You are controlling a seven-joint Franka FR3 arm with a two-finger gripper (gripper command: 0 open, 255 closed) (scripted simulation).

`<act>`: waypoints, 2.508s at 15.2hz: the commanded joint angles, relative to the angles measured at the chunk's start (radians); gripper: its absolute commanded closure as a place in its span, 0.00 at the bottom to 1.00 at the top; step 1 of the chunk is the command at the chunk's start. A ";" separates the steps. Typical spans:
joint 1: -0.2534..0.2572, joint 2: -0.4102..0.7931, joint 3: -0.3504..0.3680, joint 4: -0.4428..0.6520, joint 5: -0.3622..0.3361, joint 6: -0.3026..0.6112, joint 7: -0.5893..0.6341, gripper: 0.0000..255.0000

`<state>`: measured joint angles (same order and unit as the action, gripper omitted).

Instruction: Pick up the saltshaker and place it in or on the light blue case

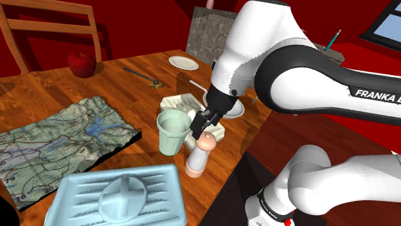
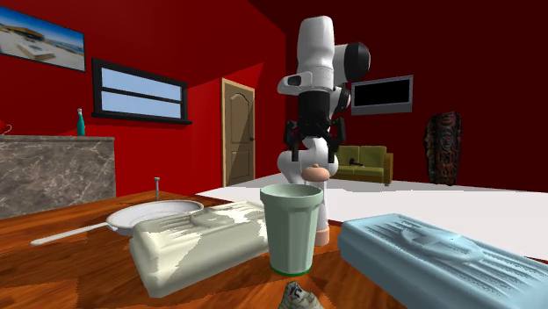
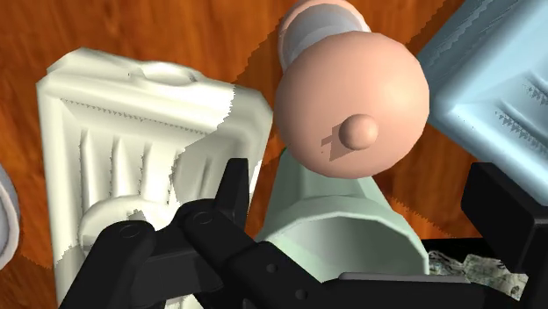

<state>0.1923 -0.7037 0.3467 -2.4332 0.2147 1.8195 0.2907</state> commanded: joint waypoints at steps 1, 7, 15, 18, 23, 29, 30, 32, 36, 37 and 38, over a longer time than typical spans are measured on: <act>0.003 0.001 0.005 -0.024 0.005 0.025 -0.002 0.00; 0.006 0.010 0.017 -0.078 0.014 0.089 -0.003 0.00; 0.006 0.010 0.017 -0.078 0.014 0.088 -0.003 1.00; 0.006 0.010 0.017 -0.078 0.014 0.089 -0.003 1.00; 0.006 0.010 0.017 -0.078 0.014 0.089 -0.003 1.00; 0.000 0.006 0.002 -0.002 0.001 0.008 -0.001 1.00; -0.001 0.006 -0.001 0.012 -0.001 -0.006 -0.001 1.00; -0.003 0.007 -0.005 0.039 -0.005 -0.032 0.000 1.00; -0.007 0.012 -0.014 0.095 -0.013 -0.083 0.002 1.00; -0.008 0.014 -0.016 0.110 -0.015 -0.096 0.003 1.00; -0.009 0.016 -0.017 0.124 -0.017 -0.109 0.003 1.00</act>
<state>0.1837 -0.6889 0.3304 -2.3230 0.1993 1.7239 0.2923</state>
